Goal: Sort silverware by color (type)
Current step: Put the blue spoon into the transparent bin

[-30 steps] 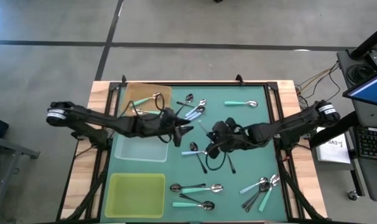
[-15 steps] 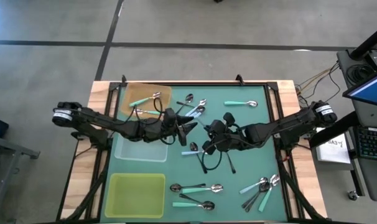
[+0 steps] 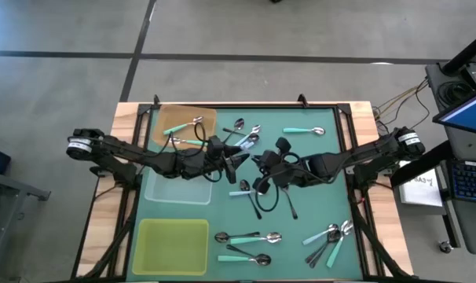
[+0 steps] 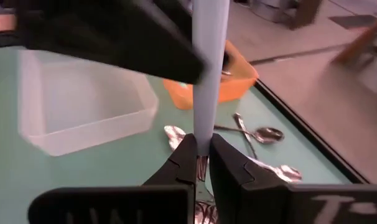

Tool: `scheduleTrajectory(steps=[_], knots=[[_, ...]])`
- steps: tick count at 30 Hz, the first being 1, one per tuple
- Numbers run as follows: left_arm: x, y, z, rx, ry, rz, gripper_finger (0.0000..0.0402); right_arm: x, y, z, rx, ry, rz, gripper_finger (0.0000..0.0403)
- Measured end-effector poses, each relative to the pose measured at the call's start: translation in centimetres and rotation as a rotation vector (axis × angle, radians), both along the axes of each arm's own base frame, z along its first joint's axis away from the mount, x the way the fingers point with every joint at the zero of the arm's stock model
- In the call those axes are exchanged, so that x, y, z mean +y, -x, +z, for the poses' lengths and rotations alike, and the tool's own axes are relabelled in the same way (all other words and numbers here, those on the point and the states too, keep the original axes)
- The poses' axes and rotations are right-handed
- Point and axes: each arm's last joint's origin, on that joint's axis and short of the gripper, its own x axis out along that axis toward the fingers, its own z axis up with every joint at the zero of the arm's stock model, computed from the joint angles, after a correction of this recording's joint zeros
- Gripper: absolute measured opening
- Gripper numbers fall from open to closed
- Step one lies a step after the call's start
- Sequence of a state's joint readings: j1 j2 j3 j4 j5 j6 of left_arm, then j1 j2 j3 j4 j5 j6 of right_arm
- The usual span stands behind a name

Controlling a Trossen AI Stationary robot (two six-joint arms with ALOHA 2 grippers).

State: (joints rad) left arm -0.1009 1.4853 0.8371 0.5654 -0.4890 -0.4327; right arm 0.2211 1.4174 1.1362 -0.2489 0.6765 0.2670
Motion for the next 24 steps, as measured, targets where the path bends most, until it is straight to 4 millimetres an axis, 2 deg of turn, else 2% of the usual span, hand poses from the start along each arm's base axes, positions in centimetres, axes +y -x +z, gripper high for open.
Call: scheduleTrajectory(steps=[6,9,11,15,16,20,24], knots=[[0.04,-0.02,0.2,-0.014,-0.011,0.001,0.0152,0.1,-0.05,0.01,0.016,0.011,0.042,0.0013],[0.1,-0.03,0.26,-0.015,-0.026,0.001,0.0138,0.13,-0.08,0.01,0.018,0.004,0.059,0.0013],[0.1,-0.03,0.28,-0.016,-0.026,0.0,0.0115,0.14,-0.09,0.0,0.018,0.0,0.064,0.0013],[0.07,-0.06,0.34,-0.024,-0.017,-0.012,0.0033,0.1,-0.07,-0.02,0.019,0.009,0.054,0.0013],[0.07,-0.07,0.39,-0.026,-0.013,-0.01,0.0023,0.1,-0.08,-0.01,0.018,0.009,0.054,0.0013],[0.07,-0.08,0.37,-0.03,0.002,-0.015,0.0023,0.04,-0.08,0.08,0.007,0.007,0.029,0.0019],[0.13,-0.04,0.0,0.01,-0.007,-0.006,0.0022,-0.07,0.22,0.52,-0.001,0.006,0.026,0.0062]])
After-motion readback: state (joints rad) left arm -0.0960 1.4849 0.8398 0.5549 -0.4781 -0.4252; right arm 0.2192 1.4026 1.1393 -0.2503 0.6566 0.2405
